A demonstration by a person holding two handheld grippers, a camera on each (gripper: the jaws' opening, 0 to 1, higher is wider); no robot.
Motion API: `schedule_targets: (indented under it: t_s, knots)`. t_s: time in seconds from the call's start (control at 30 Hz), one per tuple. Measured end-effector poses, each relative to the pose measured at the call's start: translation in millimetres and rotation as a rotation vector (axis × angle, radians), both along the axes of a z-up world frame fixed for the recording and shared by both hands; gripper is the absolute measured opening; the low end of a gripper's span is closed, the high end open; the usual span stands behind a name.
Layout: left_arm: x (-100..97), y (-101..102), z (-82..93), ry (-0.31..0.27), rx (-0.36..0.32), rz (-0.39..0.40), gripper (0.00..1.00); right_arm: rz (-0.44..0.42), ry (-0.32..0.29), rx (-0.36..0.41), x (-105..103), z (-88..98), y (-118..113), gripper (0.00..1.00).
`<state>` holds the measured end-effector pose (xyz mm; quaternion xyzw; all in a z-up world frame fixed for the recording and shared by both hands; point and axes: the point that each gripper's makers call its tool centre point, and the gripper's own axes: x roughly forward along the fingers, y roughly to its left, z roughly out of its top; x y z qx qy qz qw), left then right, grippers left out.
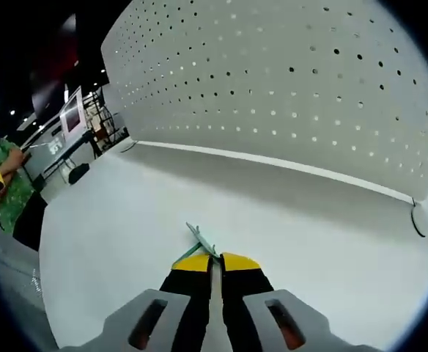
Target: Insert the hook assembly into the mounting plate slot until the hook locks in place.
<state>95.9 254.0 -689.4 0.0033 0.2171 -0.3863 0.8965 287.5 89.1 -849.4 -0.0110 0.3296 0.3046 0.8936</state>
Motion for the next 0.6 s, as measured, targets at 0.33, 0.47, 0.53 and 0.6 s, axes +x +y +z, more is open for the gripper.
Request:
schedule_targets:
  t_s: [0.33,0.47,0.53,0.6]
  knots:
    - [-0.4,-1,-0.7,0.000,-0.003,0.001,0.53,0.041,-0.019,0.006,-3,4.6,7,0.00]
    - [-0.3,-2,0.0,-0.002,-0.007,-0.002,0.53,0.072,-0.033,-0.016,-3,3.9,8,0.07]
    - [-0.3,-2,-0.5,0.000,-0.005,-0.002,0.53,0.074,-0.039,-0.006,-2,5.6,9,0.06]
    - [-0.1,-1,-0.2,-0.002,-0.006,0.000,0.53,0.076,-0.046,-0.012,0,7.9,10,0.06]
